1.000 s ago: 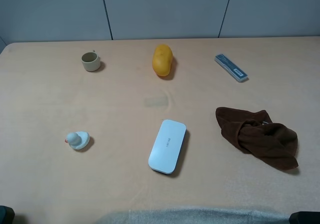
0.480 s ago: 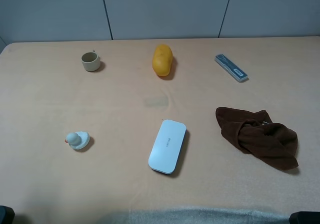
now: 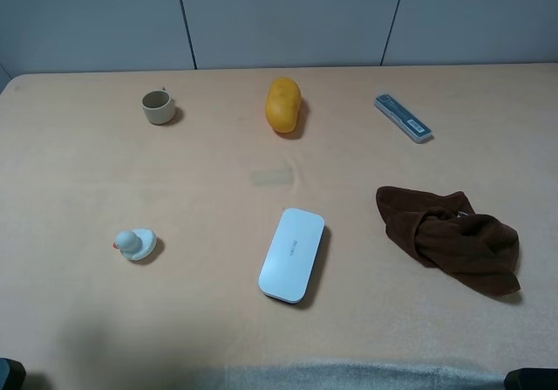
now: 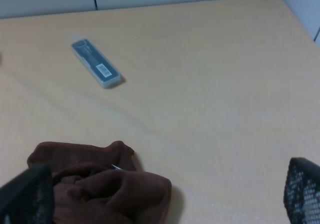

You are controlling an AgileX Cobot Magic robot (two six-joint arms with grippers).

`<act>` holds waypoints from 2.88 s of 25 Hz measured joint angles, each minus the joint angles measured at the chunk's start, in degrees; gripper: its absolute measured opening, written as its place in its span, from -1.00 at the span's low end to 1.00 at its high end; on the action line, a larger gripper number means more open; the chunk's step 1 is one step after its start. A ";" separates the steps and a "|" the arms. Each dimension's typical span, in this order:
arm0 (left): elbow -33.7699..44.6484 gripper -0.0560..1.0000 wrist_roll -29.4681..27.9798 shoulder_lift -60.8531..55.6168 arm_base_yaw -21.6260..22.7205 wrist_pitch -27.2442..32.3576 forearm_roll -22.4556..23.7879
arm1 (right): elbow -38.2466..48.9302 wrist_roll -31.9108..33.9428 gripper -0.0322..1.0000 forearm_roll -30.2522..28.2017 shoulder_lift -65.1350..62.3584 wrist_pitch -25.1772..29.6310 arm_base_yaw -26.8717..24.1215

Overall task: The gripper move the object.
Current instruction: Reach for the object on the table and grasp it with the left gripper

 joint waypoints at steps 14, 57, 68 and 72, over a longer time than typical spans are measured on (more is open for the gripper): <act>0.00 0.83 -4.22 15.66 -9.52 -1.99 3.31 | 0.00 0.00 0.40 0.00 0.00 0.00 0.00; -0.11 0.77 -4.53 56.36 -23.22 -32.83 6.14 | 0.00 0.00 0.40 0.00 0.00 0.00 0.00; -0.17 0.76 -3.82 61.66 -23.22 -37.23 6.14 | 0.00 0.00 0.40 0.00 0.00 0.00 0.00; -0.17 0.76 -3.82 63.15 -23.22 -38.71 6.14 | 0.00 0.00 0.40 0.00 0.00 0.00 0.00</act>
